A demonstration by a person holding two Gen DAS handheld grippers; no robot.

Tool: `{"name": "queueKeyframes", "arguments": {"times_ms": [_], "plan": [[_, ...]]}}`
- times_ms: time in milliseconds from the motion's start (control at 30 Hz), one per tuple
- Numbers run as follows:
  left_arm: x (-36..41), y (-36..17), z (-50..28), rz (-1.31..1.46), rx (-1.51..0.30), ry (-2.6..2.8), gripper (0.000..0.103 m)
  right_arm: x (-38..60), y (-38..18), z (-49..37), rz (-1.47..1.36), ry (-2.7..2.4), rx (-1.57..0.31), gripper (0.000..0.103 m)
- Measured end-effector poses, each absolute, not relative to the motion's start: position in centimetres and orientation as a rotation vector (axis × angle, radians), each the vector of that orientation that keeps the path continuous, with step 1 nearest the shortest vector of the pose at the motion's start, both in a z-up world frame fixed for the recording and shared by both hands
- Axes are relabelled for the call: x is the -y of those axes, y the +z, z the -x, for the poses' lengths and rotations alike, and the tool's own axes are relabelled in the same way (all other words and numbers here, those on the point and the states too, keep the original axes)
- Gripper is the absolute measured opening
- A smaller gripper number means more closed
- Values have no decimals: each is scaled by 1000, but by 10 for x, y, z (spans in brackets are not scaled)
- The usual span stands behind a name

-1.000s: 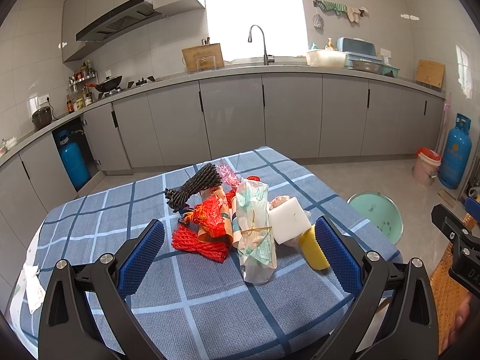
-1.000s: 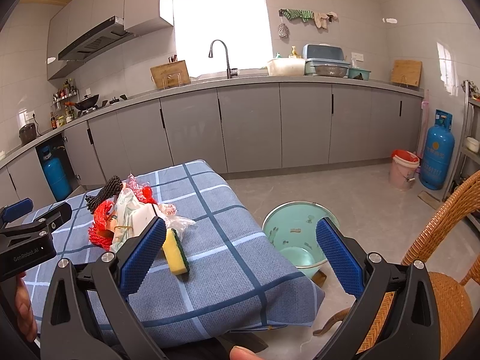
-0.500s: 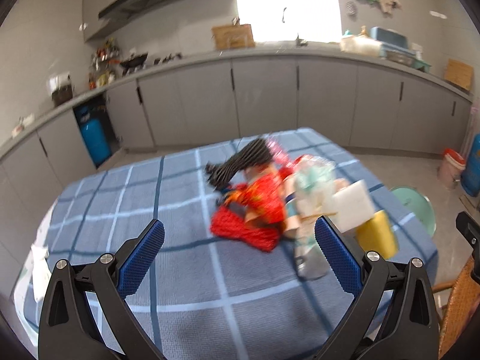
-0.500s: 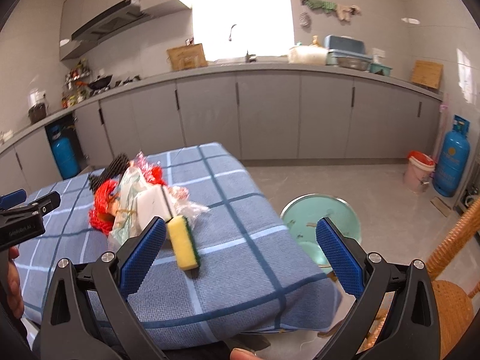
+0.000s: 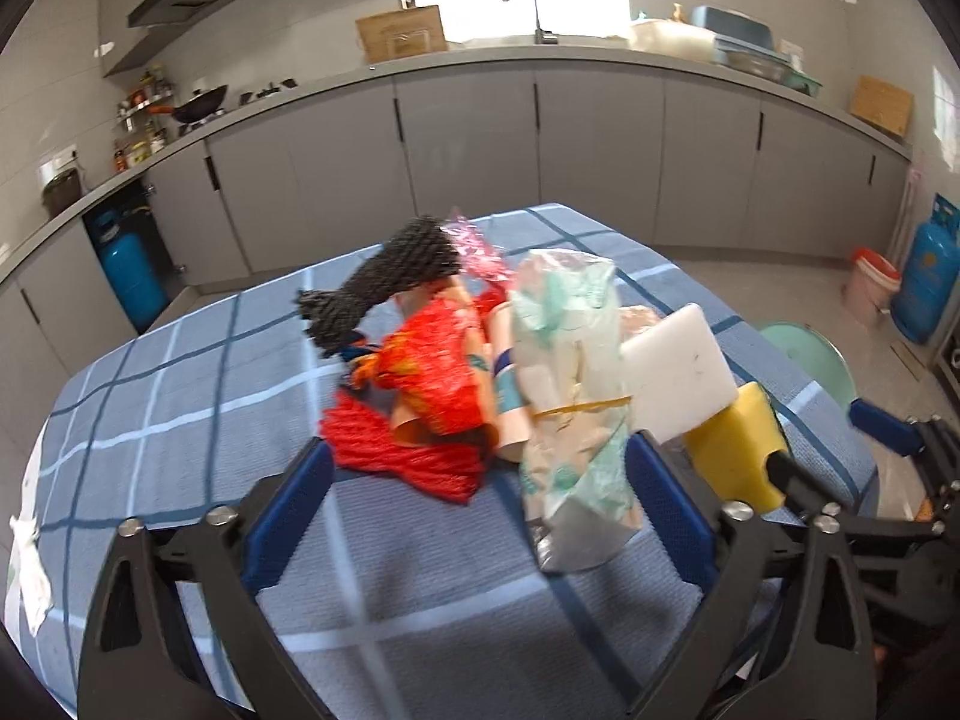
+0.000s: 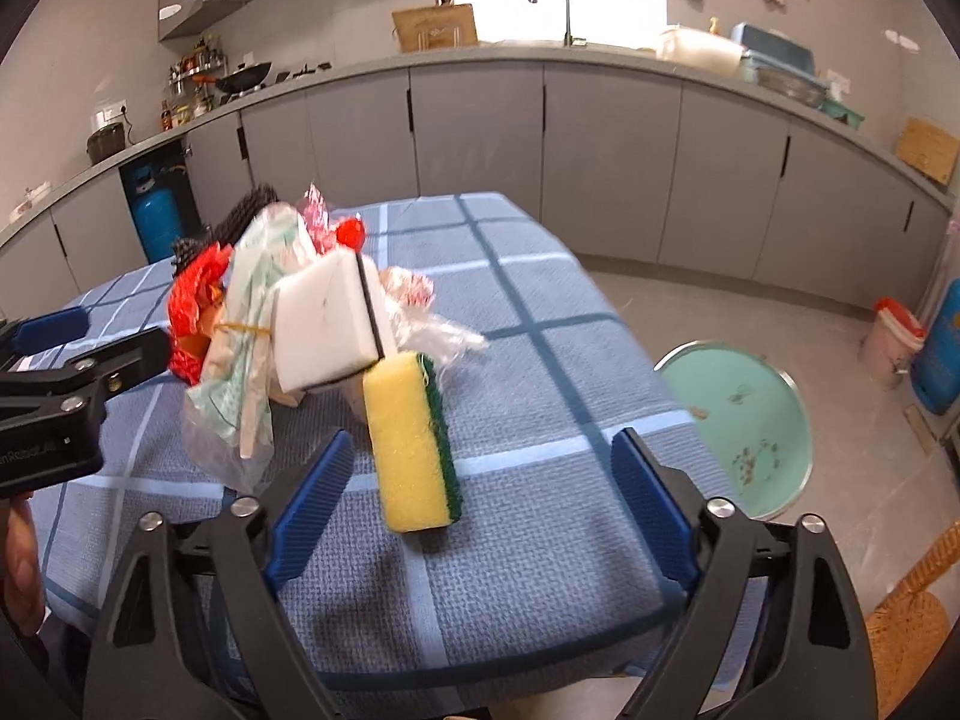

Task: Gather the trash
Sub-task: 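Grasp the clear plastic bag with the left tool while the right tool grasps the yellow sponge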

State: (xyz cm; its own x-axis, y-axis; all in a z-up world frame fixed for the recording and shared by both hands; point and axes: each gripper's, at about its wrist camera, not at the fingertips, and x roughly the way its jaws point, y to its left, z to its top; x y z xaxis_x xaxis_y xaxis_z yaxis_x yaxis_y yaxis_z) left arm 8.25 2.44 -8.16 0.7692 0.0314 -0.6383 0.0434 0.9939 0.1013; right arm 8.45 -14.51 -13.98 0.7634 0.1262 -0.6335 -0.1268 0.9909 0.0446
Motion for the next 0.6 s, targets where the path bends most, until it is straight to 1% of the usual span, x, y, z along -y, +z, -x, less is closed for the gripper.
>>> {"name": "queueKeyframes", "arguments": {"times_ms": [33, 167, 233, 300, 333, 367, 433, 467, 500, 533, 567, 600], "plan": [[-22, -83, -87, -109, -702, -16, 80, 146, -143, -86, -8, 148, -694, 79], [-12, -81, -98, -114, -697, -44, 80, 148, -146, -90, -25, 182, -688, 74], [-6, -80, -103, -114, -692, -67, 78, 147, -146, -92, -31, 205, -683, 68], [1, -82, -108, -132, -697, -82, 77, 146, -147, -95, -33, 223, -685, 60], [3, -85, -111, -135, -707, -87, 71, 146, -148, -96, -31, 229, -688, 57], [3, -87, -115, -134, -719, -90, 63, 145, -150, -97, -29, 240, -693, 52], [3, -93, -120, -123, -742, -94, 58, 145, -151, -98, -34, 256, -695, 46], [1, -95, -122, -120, -745, -93, 52, 145, -152, -98, -38, 264, -695, 41], [1, -96, -123, -118, -749, -95, 48, 144, -152, -98, -42, 277, -696, 34], [0, -97, -123, -113, -752, -100, 47, 142, -152, -98, -43, 287, -696, 31], [1, -96, -122, -106, -750, -109, 43, 142, -152, -98, -42, 291, -697, 31], [2, -96, -121, -106, -746, -121, 42, 140, -152, -97, -44, 299, -697, 30]]}}
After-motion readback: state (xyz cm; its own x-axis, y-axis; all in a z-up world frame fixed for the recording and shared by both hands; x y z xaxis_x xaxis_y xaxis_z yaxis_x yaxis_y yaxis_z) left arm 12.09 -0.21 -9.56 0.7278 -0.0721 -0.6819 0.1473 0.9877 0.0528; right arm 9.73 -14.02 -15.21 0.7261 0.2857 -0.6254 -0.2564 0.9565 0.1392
